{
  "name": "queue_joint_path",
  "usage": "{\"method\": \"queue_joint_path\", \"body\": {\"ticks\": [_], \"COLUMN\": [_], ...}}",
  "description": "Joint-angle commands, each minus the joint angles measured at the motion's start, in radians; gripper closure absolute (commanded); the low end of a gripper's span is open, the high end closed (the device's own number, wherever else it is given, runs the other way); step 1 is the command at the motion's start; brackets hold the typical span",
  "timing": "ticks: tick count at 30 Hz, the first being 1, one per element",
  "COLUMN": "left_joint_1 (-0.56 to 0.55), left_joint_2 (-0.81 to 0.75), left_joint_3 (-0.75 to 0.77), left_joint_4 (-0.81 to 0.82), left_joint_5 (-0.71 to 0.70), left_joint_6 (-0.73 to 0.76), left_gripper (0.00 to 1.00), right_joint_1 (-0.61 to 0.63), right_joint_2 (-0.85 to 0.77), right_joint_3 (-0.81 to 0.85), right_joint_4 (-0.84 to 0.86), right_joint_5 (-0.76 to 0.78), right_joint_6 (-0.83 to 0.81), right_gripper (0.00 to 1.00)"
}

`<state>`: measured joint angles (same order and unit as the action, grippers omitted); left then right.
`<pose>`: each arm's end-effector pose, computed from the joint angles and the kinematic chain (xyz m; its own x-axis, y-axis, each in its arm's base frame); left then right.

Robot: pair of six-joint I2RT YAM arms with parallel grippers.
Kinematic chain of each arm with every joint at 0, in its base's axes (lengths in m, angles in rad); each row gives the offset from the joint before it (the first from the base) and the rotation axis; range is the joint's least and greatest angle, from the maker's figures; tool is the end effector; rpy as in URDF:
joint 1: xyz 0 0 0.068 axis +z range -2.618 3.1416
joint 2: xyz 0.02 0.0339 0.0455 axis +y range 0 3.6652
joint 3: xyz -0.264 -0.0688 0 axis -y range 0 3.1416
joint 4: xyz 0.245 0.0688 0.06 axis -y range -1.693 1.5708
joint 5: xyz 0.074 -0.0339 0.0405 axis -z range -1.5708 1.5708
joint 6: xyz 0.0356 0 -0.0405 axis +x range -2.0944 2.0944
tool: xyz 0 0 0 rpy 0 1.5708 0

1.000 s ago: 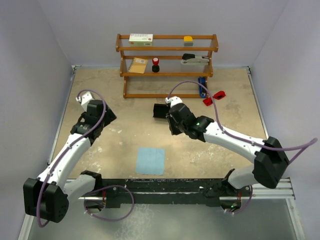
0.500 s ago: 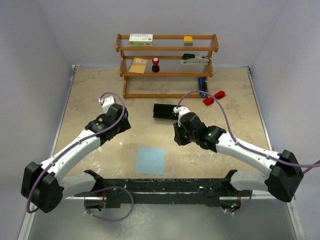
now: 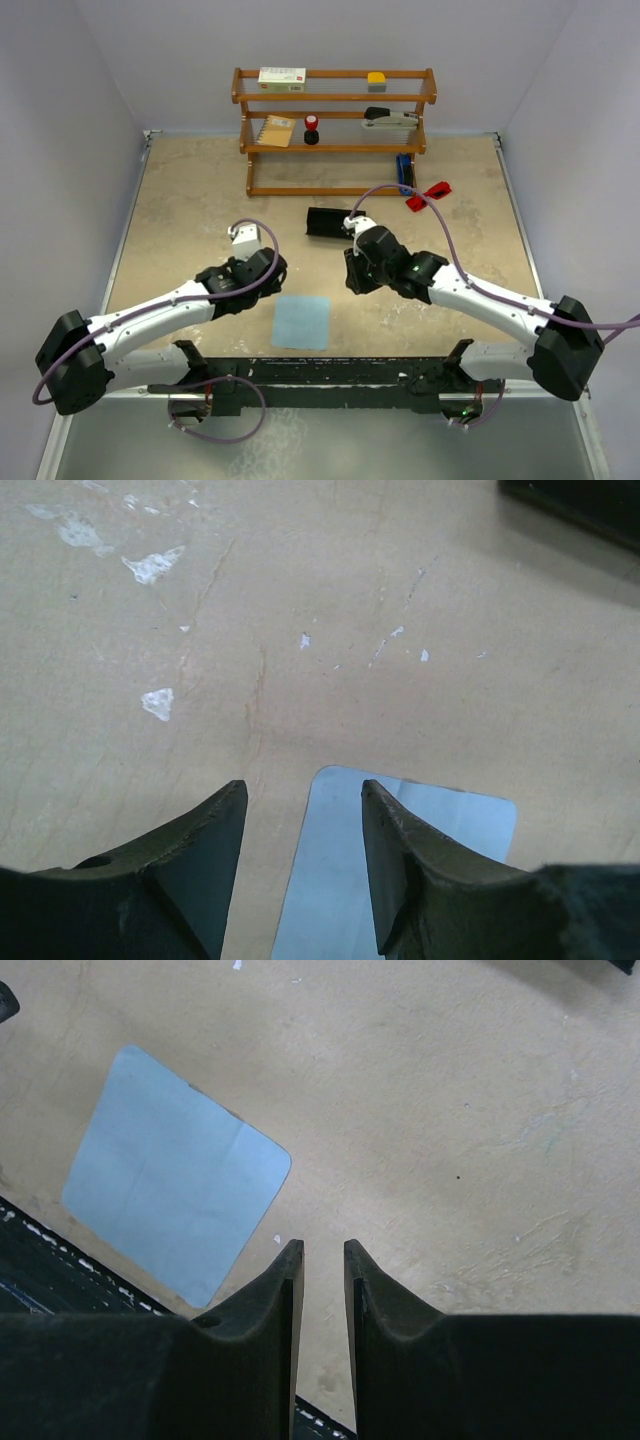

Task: Organize the sunglasses
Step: Adjust the glasses cleaning cloth at the center of the board.

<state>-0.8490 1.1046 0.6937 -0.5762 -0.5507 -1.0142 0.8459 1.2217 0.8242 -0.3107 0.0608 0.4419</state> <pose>0.1510 -0.1434 0.2194 -0.6726 -0.3310 -0.6619 -0.2309 0.9436 -0.2372 0.1754 0.1947 0.2508 -0.6963 -0.1423 -0.7035 -0.4633 0.8377 0.2891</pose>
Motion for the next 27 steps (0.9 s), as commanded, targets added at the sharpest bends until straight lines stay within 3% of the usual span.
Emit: {"method": "queue_joint_path", "body": {"ticks": [1,27], "left_joint_1": [-0.076,-0.093], "left_joint_2": [0.042,0.097], "left_joint_3": [0.000,-0.196], "left_joint_4": [0.056,0.385], "left_joint_5": [-0.125,0.018], "left_joint_6": [-0.059,0.064], "left_gripper": [0.53,0.55], "right_joint_1": [0.008,0.021], "right_joint_2": [0.036,0.130], "right_joint_3": [0.037,0.042], "right_joint_4": [-0.014,0.029], "right_joint_5": [-0.034,-0.063], "right_joint_6": [-0.024,0.000], "right_gripper": [0.75,0.75]}}
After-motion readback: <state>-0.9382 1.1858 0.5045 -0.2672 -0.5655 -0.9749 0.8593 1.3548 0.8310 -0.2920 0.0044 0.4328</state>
